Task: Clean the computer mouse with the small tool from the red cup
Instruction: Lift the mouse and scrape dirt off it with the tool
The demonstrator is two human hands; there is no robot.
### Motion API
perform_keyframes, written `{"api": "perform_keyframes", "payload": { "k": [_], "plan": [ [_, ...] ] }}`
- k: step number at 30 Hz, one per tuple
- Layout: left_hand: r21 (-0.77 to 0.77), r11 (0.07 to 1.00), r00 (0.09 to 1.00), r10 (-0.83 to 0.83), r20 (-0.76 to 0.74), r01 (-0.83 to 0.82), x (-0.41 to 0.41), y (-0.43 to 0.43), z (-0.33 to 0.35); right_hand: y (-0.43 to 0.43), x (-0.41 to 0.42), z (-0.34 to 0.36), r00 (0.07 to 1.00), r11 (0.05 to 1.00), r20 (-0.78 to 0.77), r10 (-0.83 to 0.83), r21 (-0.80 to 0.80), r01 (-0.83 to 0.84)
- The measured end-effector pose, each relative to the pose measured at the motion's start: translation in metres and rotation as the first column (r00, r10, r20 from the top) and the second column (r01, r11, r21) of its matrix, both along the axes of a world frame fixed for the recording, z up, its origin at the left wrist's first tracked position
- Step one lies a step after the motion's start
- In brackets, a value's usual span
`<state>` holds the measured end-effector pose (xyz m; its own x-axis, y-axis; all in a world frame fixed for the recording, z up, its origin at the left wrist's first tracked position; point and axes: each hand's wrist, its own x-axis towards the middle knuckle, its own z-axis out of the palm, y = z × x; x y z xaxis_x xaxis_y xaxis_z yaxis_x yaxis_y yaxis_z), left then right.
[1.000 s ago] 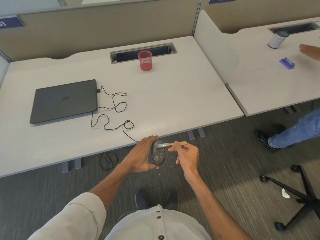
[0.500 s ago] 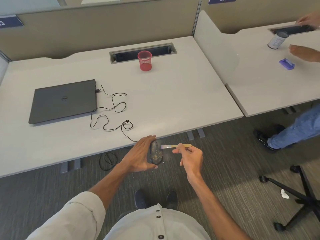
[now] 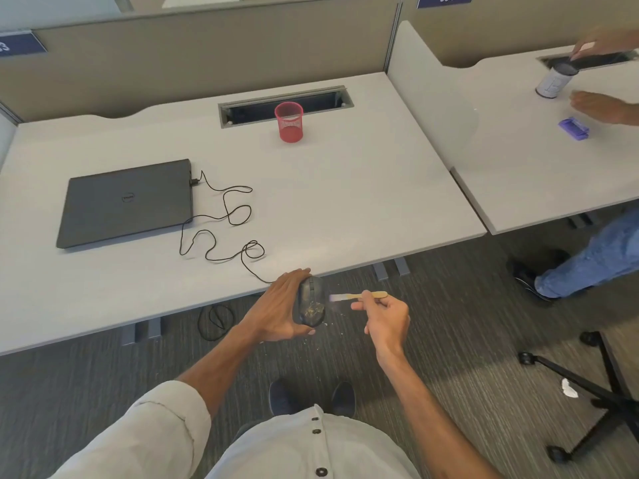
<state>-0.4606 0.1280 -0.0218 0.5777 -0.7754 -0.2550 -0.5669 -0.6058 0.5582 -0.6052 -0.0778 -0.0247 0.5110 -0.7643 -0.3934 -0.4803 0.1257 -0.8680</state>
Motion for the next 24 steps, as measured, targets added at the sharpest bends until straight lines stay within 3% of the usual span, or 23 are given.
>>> {"api": "perform_keyframes", "payload": {
  "k": [6,17,24],
  "plan": [
    [0.007,1.0,1.0,0.015,-0.001,-0.015,0.001,-0.003,0.001,0.012,0.012,0.008,0.985,0.993,0.153,0.079,0.071,-0.09],
    [0.015,1.0,1.0,0.003,-0.002,-0.003,0.002,-0.008,0.0,0.004,-0.005,-0.006,1.0,1.0,0.013,-0.001,0.019,0.001],
    [0.01,1.0,1.0,0.016,-0.012,-0.016,0.001,-0.012,0.0,0.006,0.0,-0.002,0.994,0.999,0.107,0.007,0.052,-0.013]
  ]
}}
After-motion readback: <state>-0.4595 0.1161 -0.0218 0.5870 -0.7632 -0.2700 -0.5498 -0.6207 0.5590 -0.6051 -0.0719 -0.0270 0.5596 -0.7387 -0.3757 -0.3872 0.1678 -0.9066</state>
